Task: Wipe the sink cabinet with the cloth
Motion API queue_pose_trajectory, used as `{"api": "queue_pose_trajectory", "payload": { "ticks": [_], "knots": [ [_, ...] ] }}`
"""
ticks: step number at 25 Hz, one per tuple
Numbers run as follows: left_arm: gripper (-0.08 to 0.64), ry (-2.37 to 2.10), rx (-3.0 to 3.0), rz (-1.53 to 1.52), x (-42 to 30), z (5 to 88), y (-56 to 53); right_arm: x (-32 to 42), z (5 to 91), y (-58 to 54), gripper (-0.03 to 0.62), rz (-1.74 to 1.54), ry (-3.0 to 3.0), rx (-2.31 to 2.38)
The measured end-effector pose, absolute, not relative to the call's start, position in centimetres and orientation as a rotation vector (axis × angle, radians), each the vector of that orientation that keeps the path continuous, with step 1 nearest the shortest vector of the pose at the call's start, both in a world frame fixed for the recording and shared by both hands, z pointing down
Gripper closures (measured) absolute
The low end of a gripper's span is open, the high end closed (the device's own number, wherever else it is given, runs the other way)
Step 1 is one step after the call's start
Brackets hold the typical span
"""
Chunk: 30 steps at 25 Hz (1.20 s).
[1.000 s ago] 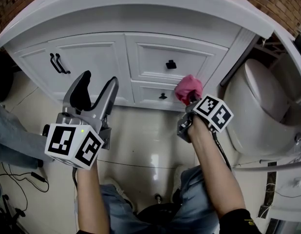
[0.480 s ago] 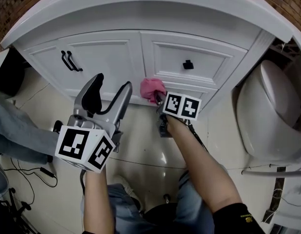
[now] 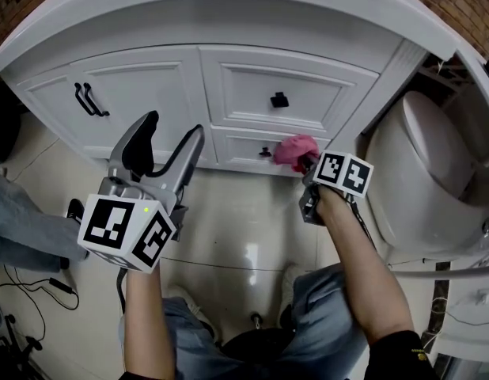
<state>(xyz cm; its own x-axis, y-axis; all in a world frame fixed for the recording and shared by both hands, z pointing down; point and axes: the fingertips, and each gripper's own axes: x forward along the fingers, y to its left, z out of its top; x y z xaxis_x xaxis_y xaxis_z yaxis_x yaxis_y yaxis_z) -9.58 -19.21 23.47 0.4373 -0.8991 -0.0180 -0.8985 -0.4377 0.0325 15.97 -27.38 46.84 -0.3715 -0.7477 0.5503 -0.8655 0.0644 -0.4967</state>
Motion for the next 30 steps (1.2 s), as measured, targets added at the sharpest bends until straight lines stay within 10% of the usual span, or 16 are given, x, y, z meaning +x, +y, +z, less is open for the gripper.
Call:
{"api": "queue_pose_trajectory", "payload": {
  "ticks": [9, 23, 30],
  "knots": [
    [0.247, -1.635, 2.67, -0.055, -7.9, 23.5, -19.2, 20.4, 47.6, -26.8, 0.534, 1.283, -2.065, 1.842],
    [0.247, -1.762, 2.571, 0.019, -15.7, 24.5, -18.1, -4.5, 48.8, -26.5, 0.537, 1.22, -2.455, 1.204],
    [0.247, -1.741, 2.576, -0.049, -15.2, 23.8, -18.4, 3.0, 49.5, -28.1, 0.537, 1.279, -2.299, 1.45]
  ]
}}
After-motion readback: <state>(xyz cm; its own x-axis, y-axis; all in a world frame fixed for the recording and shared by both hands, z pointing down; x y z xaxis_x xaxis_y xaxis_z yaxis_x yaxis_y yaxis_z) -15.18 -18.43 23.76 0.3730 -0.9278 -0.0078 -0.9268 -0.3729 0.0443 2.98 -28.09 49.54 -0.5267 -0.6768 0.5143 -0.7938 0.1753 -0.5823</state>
